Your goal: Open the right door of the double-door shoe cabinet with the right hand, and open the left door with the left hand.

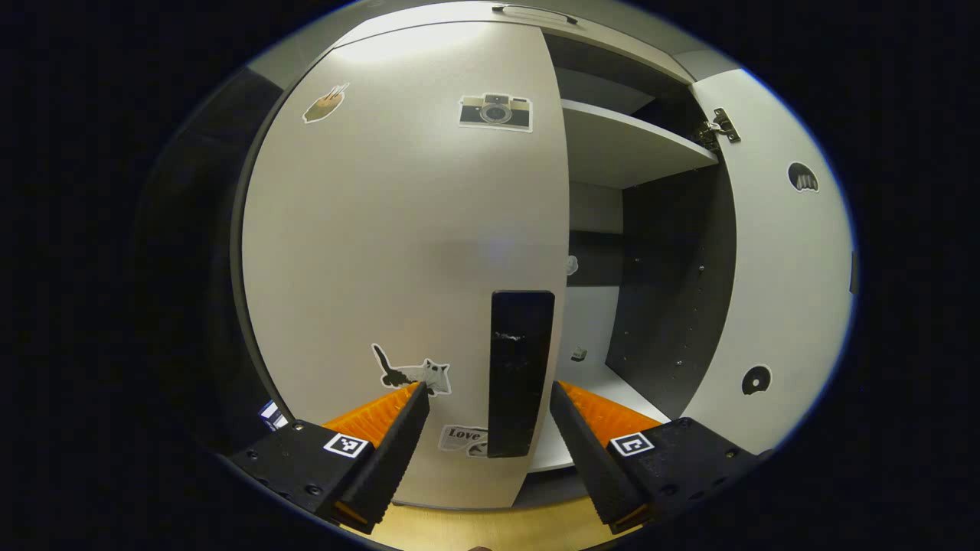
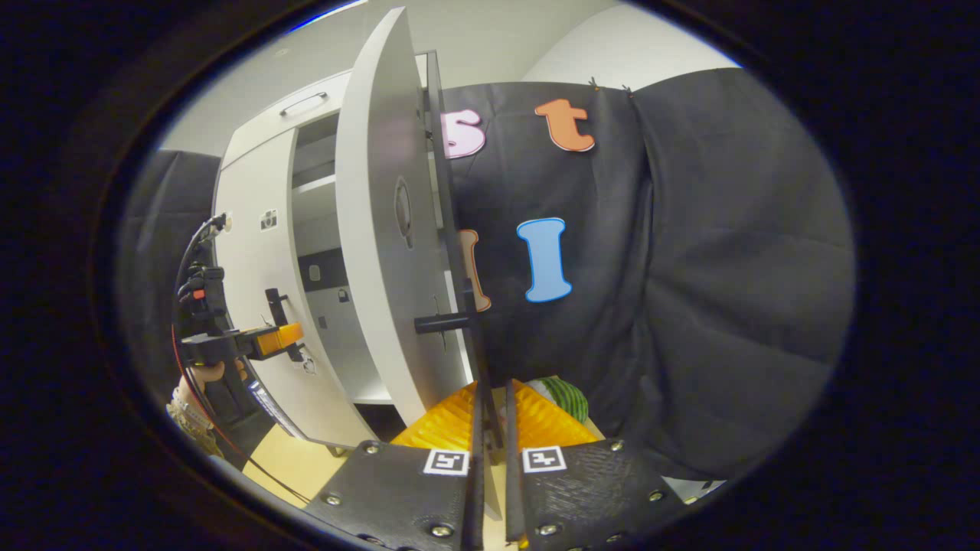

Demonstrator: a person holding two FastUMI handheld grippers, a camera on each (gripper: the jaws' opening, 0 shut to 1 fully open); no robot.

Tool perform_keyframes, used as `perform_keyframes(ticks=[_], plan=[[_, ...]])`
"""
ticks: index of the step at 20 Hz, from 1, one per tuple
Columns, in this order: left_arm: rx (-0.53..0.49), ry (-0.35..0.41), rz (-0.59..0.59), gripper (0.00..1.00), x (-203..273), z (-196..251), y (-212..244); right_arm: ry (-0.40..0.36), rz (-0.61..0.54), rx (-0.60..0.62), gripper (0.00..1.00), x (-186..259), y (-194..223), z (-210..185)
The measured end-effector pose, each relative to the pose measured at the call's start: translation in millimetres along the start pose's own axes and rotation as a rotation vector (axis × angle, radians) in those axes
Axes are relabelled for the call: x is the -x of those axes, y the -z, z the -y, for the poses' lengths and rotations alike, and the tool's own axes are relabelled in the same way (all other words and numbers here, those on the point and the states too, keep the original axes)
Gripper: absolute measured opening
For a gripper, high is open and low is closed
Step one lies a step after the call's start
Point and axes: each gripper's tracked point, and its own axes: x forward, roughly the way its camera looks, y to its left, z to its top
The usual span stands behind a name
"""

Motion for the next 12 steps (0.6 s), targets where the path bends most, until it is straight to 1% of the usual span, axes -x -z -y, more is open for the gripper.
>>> perform_keyframes(ticks=[3, 7, 8, 9, 10, 11, 12], plan=[[-0.006, -0.022, 0.007, 0.98, -6.4, -1.8, -1.3, 0.001, -0.003, 0.009, 0.11, -1.8, 0.5, -1.3], [-0.049, -0.076, 0.018, 0.92, -11.2, -5.9, 1.5, -0.007, -0.004, 0.003, 0.11, -3.7, 1.1, -0.8], [-0.049, -0.075, 0.023, 0.84, -9.0, -2.8, -0.1, -0.009, -0.004, 0.0, 0.11, -3.5, 1.0, -0.9], [-0.045, -0.074, 0.025, 0.83, -9.3, 0.6, 0.6, -0.009, -0.003, 0.0, 0.11, -3.7, 1.0, -0.6], [-0.036, -0.066, 0.036, 0.73, -8.9, 4.7, 0.0, -0.01, -0.003, 0.002, 0.11, -3.7, 1.1, 0.0], [-0.025, -0.05, 0.043, 0.67, -8.7, 10.5, -0.6, -0.009, -0.002, 0.002, 0.11, -4.0, 0.9, -0.7], [-0.026, -0.047, 0.051, 0.52, -11.7, 13.3, 0.6, -0.009, -0.001, 0.002, 0.11, -4.0, 0.6, -0.5]])
